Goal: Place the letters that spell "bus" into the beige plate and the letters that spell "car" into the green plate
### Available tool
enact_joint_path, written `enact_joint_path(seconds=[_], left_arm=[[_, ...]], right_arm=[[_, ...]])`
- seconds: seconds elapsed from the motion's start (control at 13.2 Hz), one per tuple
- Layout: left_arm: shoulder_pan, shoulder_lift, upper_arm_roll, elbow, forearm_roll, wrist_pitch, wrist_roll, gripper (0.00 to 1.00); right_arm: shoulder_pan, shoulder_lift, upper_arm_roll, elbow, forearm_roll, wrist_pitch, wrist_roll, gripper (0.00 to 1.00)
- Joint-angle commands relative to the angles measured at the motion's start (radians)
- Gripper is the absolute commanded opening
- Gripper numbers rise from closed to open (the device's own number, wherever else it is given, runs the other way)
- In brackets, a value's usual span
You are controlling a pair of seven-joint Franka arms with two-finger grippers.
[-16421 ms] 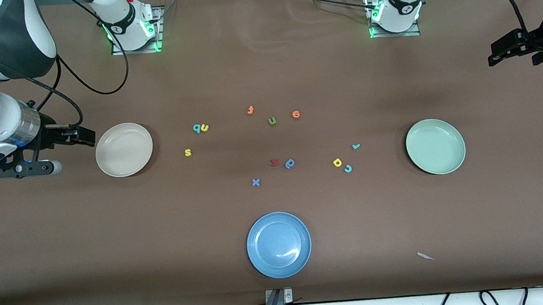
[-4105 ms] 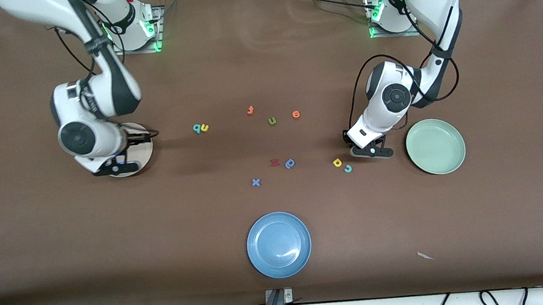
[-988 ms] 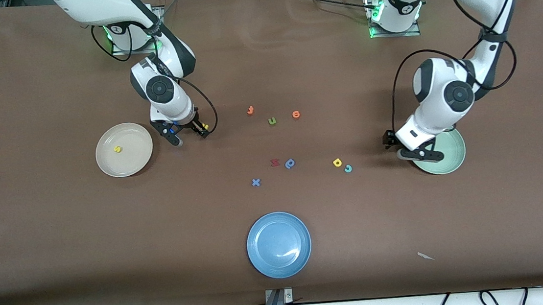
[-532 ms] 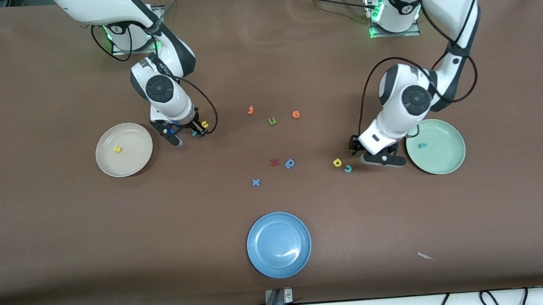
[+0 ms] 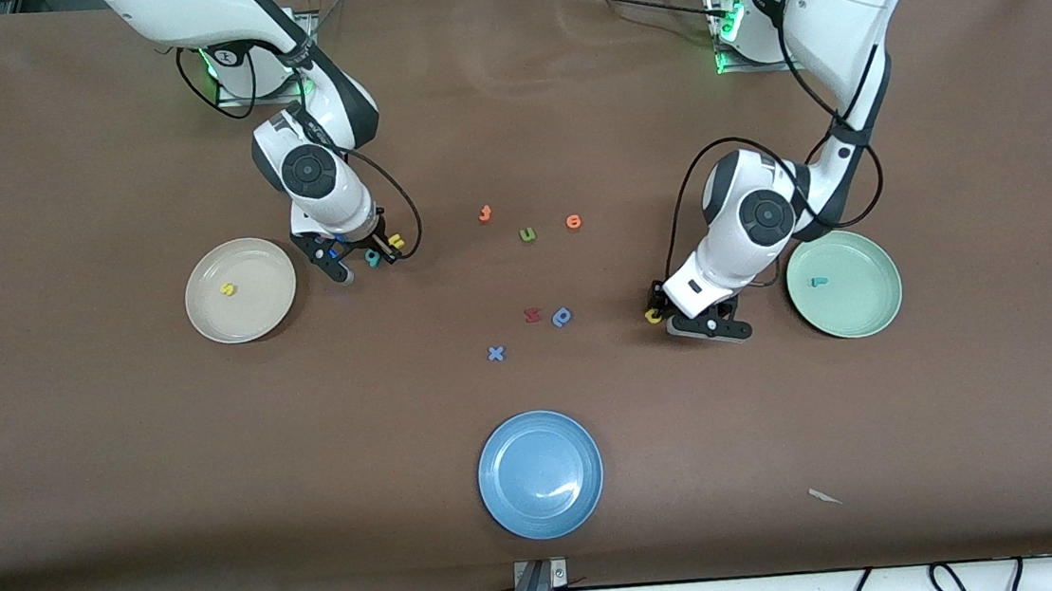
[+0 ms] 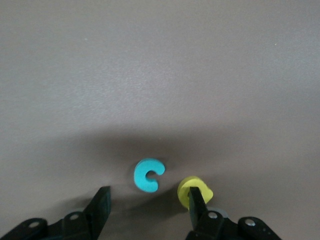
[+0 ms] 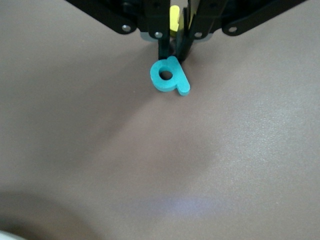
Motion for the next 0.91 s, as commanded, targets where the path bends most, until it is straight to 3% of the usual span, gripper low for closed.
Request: enact_joint_path(seconds=[0.0,0.38,0.84], left_arm=[[-0.027,0.039,0.016,0.056,-0.024,0.000,0.007,0.71],[-0.033,0.030,0.035,0.055,-0.018,0.000,0.013,0.69],[-0.030,0.018,0.075,0.055,-0.015,-0.006,0.045,0.69]], right_arm=[[-0.006,-0.013,0.006,-0.023,-0.010,0.001,0.008,0.16],[-0.005,-0.017,0.006,-0.017,-0.016,0.001,-0.035,0.39],[-0.006,-0.020,-0.010,-0.014,-0.016,0.001,-0.113,0.41]])
